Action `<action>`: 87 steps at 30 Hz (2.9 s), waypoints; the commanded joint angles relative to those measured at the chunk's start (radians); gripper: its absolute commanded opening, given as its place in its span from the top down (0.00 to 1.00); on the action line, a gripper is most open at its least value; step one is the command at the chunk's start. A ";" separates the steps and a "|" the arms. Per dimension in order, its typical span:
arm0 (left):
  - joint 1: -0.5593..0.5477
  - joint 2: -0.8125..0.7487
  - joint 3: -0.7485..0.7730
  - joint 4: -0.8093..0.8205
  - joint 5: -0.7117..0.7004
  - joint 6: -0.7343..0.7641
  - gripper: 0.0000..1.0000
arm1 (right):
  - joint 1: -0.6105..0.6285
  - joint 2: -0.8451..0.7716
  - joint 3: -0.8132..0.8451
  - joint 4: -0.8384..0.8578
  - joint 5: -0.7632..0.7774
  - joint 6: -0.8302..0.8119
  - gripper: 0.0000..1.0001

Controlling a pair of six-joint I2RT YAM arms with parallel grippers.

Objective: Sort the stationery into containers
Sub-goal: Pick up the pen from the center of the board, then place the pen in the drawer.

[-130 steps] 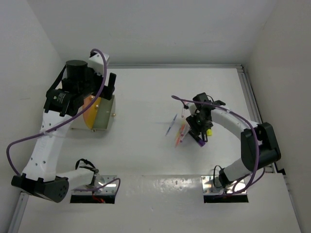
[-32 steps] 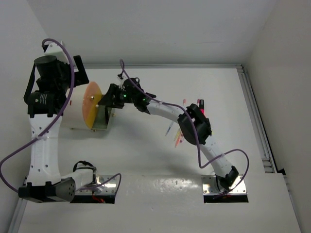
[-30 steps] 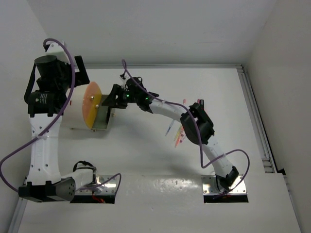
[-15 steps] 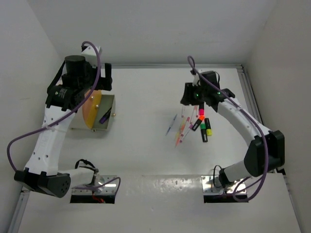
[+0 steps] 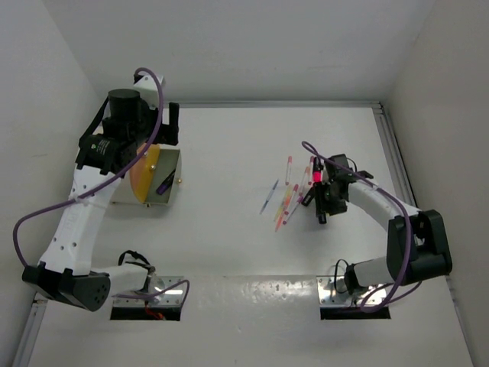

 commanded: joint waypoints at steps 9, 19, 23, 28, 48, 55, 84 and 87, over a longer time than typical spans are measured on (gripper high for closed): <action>-0.008 0.002 0.009 0.027 0.002 0.007 0.04 | -0.029 0.091 0.000 0.113 0.034 -0.033 0.55; -0.008 0.004 -0.023 0.033 0.014 0.003 0.03 | -0.013 0.183 0.013 0.168 0.023 -0.021 0.58; -0.008 0.004 -0.053 0.031 0.034 -0.008 0.03 | 0.011 0.184 0.009 0.175 0.020 -0.023 0.75; 0.036 -0.033 -0.108 0.059 0.207 -0.017 0.02 | 0.036 0.114 0.039 0.109 -0.048 -0.041 1.00; -0.040 -0.179 -0.547 0.511 0.850 -0.482 0.08 | 0.385 -0.040 0.381 0.392 -0.440 0.327 1.00; -0.057 -0.154 -0.556 0.568 0.860 -0.534 0.09 | 0.493 0.048 0.460 0.467 -0.449 0.365 1.00; 0.067 0.027 -0.139 0.067 0.382 -0.093 1.00 | 0.383 0.003 0.478 0.380 -0.397 0.340 0.32; 0.068 0.096 -0.013 -0.081 0.172 0.021 1.00 | 0.249 0.003 0.463 0.253 -0.371 0.275 0.36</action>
